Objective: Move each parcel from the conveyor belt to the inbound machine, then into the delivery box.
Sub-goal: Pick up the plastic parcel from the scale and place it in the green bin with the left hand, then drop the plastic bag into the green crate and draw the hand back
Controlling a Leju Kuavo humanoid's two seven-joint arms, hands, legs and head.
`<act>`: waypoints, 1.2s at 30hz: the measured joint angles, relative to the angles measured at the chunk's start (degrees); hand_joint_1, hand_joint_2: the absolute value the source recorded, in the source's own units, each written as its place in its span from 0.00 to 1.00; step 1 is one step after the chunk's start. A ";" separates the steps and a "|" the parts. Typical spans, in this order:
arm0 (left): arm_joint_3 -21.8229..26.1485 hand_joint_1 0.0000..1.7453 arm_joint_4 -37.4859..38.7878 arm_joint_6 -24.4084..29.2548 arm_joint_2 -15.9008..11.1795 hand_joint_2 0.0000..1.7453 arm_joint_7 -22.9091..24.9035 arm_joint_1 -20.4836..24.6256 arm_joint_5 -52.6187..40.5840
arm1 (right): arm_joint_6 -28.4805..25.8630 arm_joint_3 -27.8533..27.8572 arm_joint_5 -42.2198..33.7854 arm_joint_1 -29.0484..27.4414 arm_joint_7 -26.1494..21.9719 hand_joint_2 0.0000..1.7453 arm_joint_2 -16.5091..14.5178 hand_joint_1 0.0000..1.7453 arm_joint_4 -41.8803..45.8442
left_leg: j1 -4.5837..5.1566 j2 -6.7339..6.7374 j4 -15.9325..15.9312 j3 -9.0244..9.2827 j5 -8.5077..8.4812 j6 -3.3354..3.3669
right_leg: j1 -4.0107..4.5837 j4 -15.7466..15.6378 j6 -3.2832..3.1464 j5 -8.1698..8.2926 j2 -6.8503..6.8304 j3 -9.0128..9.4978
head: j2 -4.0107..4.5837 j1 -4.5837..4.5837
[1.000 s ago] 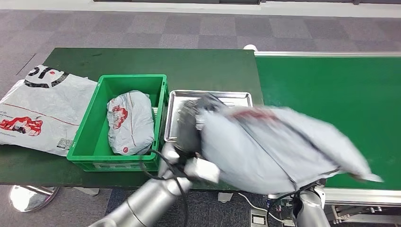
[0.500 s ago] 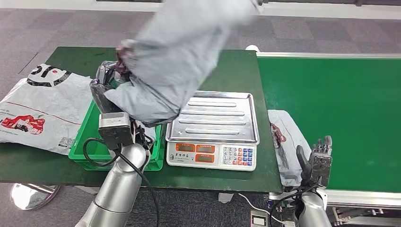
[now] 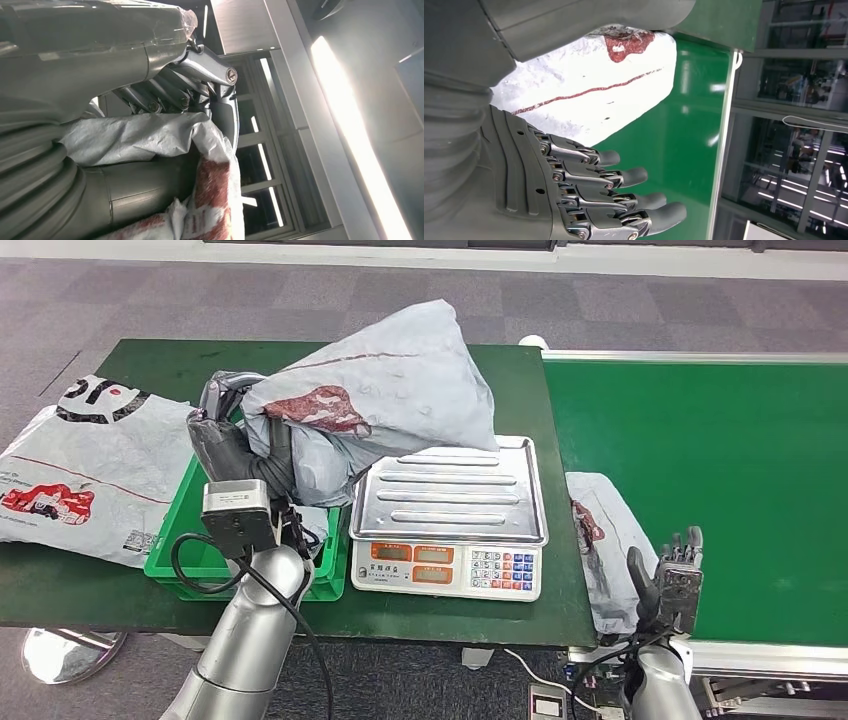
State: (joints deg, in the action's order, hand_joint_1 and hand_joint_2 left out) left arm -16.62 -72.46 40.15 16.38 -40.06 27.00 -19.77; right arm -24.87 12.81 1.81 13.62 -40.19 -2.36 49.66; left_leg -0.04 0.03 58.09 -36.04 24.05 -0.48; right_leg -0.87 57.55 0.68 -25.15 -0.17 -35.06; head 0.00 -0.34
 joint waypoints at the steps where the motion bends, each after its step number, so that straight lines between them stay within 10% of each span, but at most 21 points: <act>1: 0.07 1.00 -0.01 0.00 0.00 1.00 0.00 0.00 -0.01 | 0.00 0.00 0.01 0.00 0.00 1.00 0.00 0.00 0.01 | 0.00 0.00 0.00 0.00 0.00 0.00 | 0.00 0.00 0.00 0.00 0.00 0.00 | 0.00 0.00; 8: 0.54 1.00 0.44 0.00 -0.36 1.00 1.79 0.25 -1.89 | 0.09 0.00 0.28 0.01 0.00 1.00 0.00 0.00 0.02 | 0.00 0.00 0.00 -0.05 0.01 0.01 | 0.00 0.00 0.01 -0.01 -0.01 0.00 | 0.00 -0.01; 15: 20.33 1.00 20.30 -2.29 -6.71 1.00 31.65 8.76 -52.91 | 2.52 0.10 3.66 -0.60 0.53 1.00 -0.02 0.00 0.84 | -0.04 0.64 -0.09 0.25 -0.05 -0.33 | 0.11 0.02 -0.34 0.20 0.55 -0.14 | 0.00 -0.01; 19: 23.39 1.00 31.72 -9.91 -8.41 1.00 41.17 11.29 -60.53 | 3.75 0.44 4.63 -0.67 0.60 1.00 0.29 0.00 1.17 | -0.18 0.40 -0.10 0.17 -0.15 -0.33 | 0.20 0.03 -0.34 0.18 0.36 -0.08 | 0.00 -0.01; 36: 23.40 1.00 43.26 -13.33 -9.79 1.00 42.60 13.04 -59.58 | 4.33 0.74 5.51 -0.72 0.77 1.00 0.31 0.00 1.47 | -0.12 0.27 -0.09 0.08 -0.06 -0.28 | 0.12 0.01 -0.25 0.13 0.33 -0.12 | 0.00 0.01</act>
State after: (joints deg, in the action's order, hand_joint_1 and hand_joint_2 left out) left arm 6.78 -29.20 26.82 6.59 2.54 40.04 -79.35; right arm -20.55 13.55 7.32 12.90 -39.42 -2.05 51.13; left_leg -0.16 0.30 58.00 -35.96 23.99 -0.76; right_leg -0.75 57.55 0.43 -25.02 0.16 -35.19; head 0.00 -0.33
